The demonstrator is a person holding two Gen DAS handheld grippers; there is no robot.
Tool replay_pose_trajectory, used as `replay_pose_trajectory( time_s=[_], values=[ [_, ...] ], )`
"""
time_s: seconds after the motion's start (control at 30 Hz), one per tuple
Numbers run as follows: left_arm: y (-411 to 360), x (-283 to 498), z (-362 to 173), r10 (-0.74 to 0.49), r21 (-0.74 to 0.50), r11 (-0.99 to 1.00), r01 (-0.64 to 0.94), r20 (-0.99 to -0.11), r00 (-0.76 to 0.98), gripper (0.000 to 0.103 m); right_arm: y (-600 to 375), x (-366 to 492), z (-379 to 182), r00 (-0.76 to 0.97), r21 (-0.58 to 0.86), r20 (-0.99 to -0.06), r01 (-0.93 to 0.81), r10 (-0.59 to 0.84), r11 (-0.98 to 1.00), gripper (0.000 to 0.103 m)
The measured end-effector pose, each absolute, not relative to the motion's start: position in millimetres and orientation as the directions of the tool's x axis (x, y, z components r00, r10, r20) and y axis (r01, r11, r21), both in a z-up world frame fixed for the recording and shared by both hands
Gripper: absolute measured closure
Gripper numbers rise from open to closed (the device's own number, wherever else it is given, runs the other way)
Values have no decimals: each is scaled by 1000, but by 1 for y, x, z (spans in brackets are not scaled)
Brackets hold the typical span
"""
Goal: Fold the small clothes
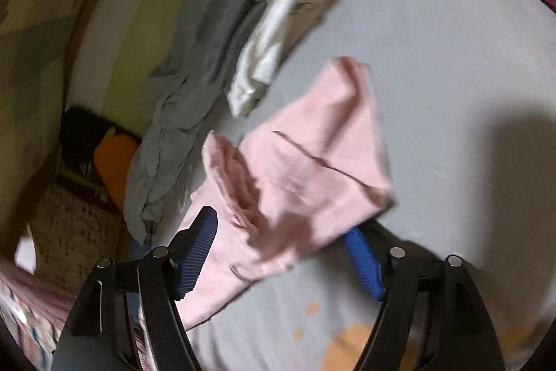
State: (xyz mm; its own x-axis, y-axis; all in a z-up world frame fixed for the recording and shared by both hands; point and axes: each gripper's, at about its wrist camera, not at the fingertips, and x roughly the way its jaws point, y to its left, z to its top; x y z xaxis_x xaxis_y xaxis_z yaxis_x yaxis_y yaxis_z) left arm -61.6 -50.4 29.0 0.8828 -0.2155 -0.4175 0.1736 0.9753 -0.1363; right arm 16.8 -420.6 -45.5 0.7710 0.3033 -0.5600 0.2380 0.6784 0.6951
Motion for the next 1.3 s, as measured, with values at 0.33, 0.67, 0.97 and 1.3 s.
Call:
replay_pose_trajectory(
  time_s=[0.33,0.67,0.97,1.3],
  values=[
    [31,-86,57,-108,-264,964,20,-323,940,61,-294,27,53,902,233,-426,33,71,972,97],
    [69,-96,52,-136,-343,939,16,-329,934,58,-153,58,-33,715,237,-647,-142,265,961,94],
    [91,-78,30,-228,-513,858,-3,-387,893,57,-131,24,-24,685,329,-577,-304,445,894,52],
    [92,-82,33,-122,-454,886,-94,-424,898,47,-141,25,3,820,330,-451,-214,352,920,63]
  ],
)
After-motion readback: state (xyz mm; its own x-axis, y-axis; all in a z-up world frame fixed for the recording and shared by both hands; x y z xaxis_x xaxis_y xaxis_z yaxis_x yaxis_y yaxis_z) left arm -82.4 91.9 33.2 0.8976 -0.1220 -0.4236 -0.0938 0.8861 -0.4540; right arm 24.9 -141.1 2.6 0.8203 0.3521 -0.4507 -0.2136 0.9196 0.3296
